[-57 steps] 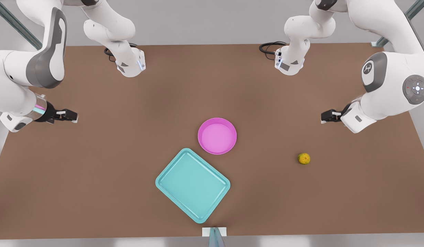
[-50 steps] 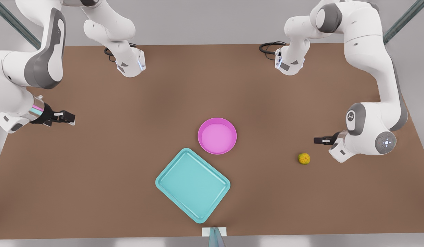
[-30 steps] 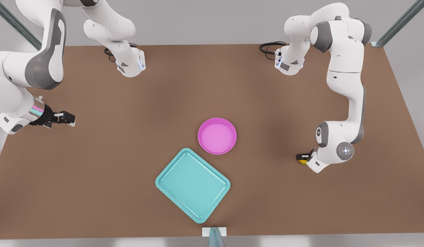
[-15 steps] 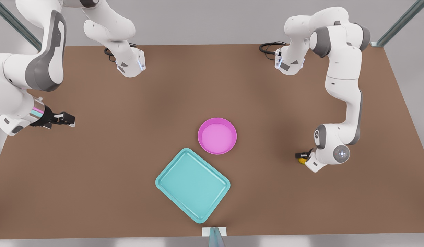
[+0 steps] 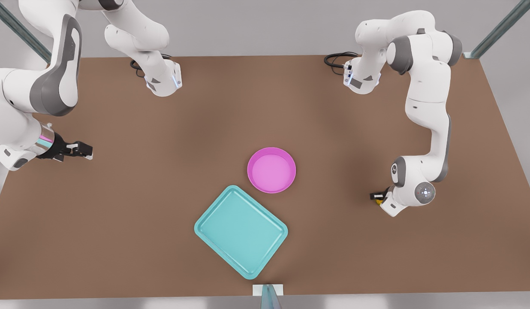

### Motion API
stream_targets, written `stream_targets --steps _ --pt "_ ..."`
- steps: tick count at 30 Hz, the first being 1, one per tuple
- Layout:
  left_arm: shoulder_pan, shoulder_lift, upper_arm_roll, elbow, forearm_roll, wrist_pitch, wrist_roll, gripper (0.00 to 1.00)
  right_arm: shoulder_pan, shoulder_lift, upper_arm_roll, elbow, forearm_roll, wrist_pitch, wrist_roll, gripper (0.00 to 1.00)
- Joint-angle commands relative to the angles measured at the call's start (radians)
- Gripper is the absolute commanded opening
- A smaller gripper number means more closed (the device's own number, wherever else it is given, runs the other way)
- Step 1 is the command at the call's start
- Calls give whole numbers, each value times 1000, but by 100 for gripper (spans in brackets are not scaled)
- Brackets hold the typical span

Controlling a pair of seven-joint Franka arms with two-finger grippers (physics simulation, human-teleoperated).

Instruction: Place the orange on the plate with the left arm and the plate on the tray with the right arm

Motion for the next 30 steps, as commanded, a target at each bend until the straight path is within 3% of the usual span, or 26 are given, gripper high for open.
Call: stream_targets --steps 1,5,7,14,21,23,25,26,28,30 --pt "-1 -4 0 0 -3 0 -6 66 0 -1 -1 0 0 0 -2 100" --pt "-14 -53 -8 0 -3 -22 -23 64 2 -1 -1 0 0 0 -4 100" --pt "-150 -113 -17 51 -5 -190 -162 64 2 -1 -1 0 0 0 -4 100" --pt "-667 -111 -32 174 -20 -260 -741 64 6 -2 1 2 0 0 -2 100" --pt "-736 -51 -28 180 -3 -285 -732 66 3 4 1 16 0 0 -2 100" --pt "-735 -38 -25 175 -2 -279 -730 100 3 4 1 14 0 0 -4 100" --pt "-727 -44 -21 163 0 -266 -722 100 3 4 1 14 0 0 -4 100" --pt "-722 -76 24 154 -2 -354 -721 100 12 5 1 16 0 0 -2 100" --pt "-722 -289 296 233 -20 -757 -511 100 26 91 16 80 22 -11 8 100" --pt "-721 -304 471 427 -25 -974 -339 100 128 199 67 116 23 -45 1 100"
